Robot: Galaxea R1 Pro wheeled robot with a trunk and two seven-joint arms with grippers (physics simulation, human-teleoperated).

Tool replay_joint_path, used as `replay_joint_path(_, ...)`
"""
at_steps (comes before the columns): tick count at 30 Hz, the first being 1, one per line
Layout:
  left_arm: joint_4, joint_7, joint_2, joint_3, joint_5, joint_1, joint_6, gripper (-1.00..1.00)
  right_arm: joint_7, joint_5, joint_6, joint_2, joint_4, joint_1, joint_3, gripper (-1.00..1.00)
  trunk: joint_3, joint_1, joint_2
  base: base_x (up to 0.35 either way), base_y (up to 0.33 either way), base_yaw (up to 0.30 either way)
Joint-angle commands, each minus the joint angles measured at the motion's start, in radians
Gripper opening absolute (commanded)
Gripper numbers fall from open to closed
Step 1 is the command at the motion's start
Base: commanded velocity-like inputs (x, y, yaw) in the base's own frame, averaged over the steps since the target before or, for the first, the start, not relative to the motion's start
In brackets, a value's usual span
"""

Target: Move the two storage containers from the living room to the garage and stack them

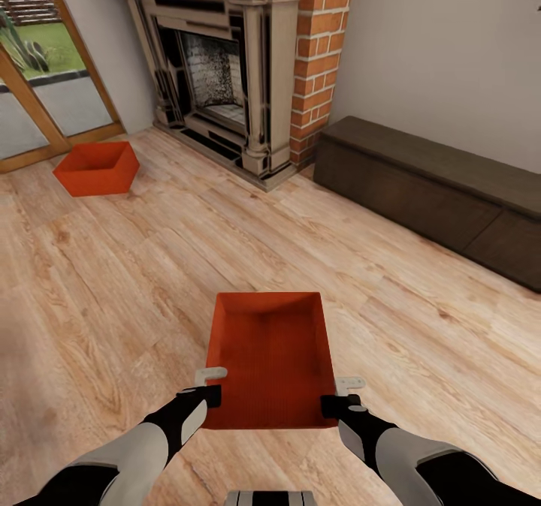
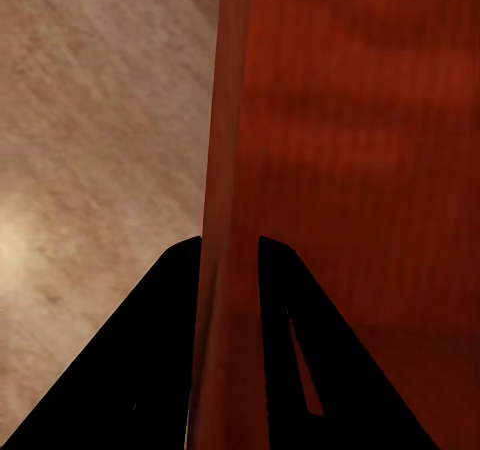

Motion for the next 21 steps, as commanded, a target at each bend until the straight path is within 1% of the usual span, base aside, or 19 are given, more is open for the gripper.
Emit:
replay_joint_path(1,-0.002,0.039,0.002,-0.002,-0.005,0.000,0.007,-1.00,-0.006,-0.021,-0.008,0.000,0.004,-0.001,0.005,-1.00,0.003,-0.004,0.007,0.000,0.000,0.000)
replay_joint_path(21,-0.002,0.038,0.002,-0.002,-0.005,-0.001,0.007,-1.00,-0.007,-0.023,0.004,0.000,0.003,-0.001,0.002,-1.00,0.065,-0.081,0.147,0.000,0.000,0.000)
